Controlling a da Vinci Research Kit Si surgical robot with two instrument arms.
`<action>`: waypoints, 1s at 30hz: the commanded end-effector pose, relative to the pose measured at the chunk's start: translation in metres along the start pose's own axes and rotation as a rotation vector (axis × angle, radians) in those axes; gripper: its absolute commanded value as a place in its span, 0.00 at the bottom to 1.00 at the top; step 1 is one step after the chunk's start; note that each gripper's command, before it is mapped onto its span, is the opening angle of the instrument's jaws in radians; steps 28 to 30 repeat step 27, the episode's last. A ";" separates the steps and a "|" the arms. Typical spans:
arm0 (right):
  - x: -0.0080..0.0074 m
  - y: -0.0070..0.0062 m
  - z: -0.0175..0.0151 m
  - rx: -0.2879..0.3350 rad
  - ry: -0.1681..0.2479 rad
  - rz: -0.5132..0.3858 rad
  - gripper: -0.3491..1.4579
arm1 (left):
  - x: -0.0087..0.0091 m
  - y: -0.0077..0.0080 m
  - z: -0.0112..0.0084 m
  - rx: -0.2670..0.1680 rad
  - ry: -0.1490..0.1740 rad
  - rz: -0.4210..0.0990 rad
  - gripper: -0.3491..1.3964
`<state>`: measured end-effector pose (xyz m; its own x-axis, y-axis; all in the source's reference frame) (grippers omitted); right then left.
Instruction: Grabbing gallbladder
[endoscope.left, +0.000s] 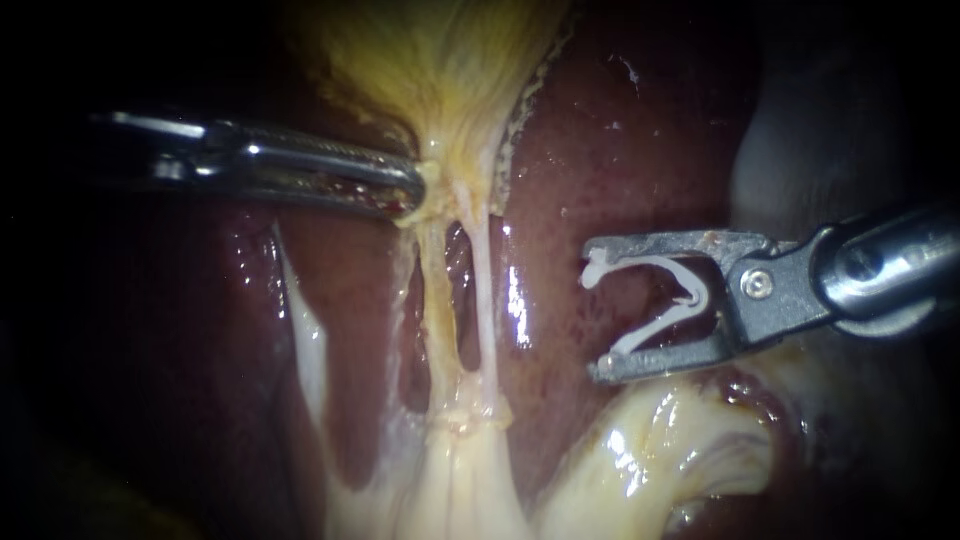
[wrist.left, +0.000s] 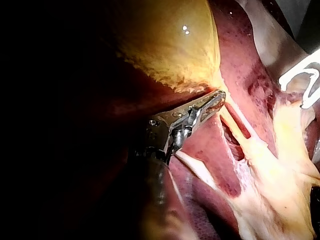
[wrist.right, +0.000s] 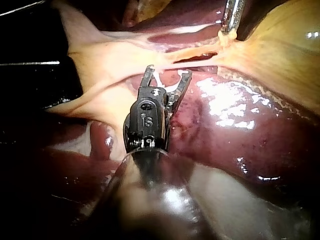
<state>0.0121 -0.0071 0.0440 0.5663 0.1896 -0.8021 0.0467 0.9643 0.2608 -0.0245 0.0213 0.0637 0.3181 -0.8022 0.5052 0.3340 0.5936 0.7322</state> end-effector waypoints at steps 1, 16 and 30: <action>0.0000 0.0000 0.0000 0.000 0.000 0.000 0.47 | -0.0004 0.0001 -0.0008 -0.001 -0.008 -0.002 0.00; 0.0000 0.0000 0.0000 0.000 0.000 0.000 0.47 | -0.0017 0.0011 -0.0039 -0.022 -0.031 -0.021 0.00; 0.0000 0.0000 0.0000 0.000 0.000 0.000 0.47 | -0.0016 0.0011 -0.0039 -0.023 -0.031 -0.021 0.00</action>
